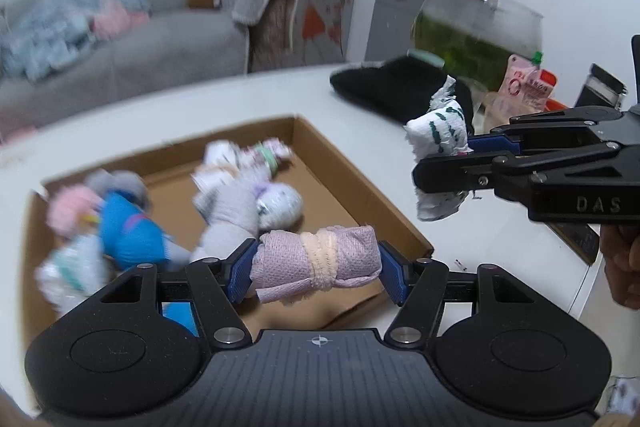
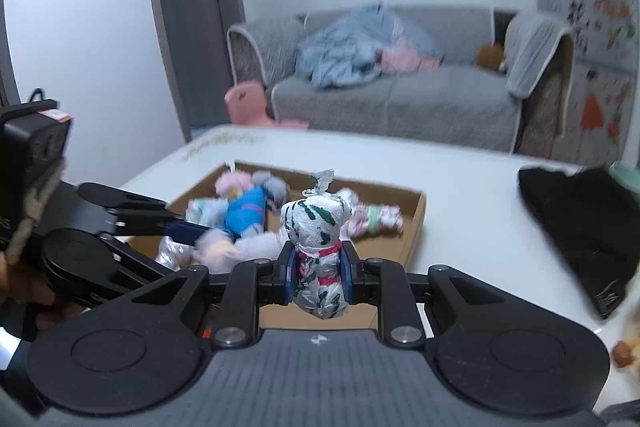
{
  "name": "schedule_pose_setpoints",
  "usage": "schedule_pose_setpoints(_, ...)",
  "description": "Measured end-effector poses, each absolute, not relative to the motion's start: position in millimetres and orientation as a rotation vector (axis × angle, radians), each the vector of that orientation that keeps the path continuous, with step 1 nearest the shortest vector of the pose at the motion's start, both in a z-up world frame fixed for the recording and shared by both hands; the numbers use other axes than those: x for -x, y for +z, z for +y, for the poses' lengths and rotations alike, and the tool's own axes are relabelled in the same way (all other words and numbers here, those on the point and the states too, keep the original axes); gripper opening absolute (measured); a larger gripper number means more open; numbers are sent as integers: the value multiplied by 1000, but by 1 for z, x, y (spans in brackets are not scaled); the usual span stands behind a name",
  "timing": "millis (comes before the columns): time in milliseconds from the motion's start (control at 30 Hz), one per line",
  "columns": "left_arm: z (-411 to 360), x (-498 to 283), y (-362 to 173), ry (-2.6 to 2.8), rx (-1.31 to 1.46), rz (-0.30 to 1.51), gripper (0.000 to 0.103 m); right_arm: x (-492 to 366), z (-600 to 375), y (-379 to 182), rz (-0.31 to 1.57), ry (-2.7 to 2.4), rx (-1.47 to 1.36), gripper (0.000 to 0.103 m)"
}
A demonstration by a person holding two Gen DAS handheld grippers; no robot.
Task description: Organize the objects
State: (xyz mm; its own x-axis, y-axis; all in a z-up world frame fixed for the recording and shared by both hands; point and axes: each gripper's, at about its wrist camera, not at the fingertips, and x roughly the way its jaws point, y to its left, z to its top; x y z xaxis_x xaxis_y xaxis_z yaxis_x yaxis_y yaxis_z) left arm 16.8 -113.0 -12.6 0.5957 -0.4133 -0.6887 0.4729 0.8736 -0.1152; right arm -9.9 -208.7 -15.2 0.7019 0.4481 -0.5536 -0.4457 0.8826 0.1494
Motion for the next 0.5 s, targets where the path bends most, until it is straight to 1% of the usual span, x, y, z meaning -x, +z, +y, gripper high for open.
schedule_pose_setpoints(100,-116,-42,-31,-504,-79,851,68,-5,-208,-25,657,503,0,20)
schedule_pose_setpoints(200,-112,-60,-40,-496,-77,874,68,-14,-203,-32,680,516,6,20)
schedule_pose_setpoints(500,-112,-75,-40,-461,-302,749,68,-47,-200,-50,766,558,30,20)
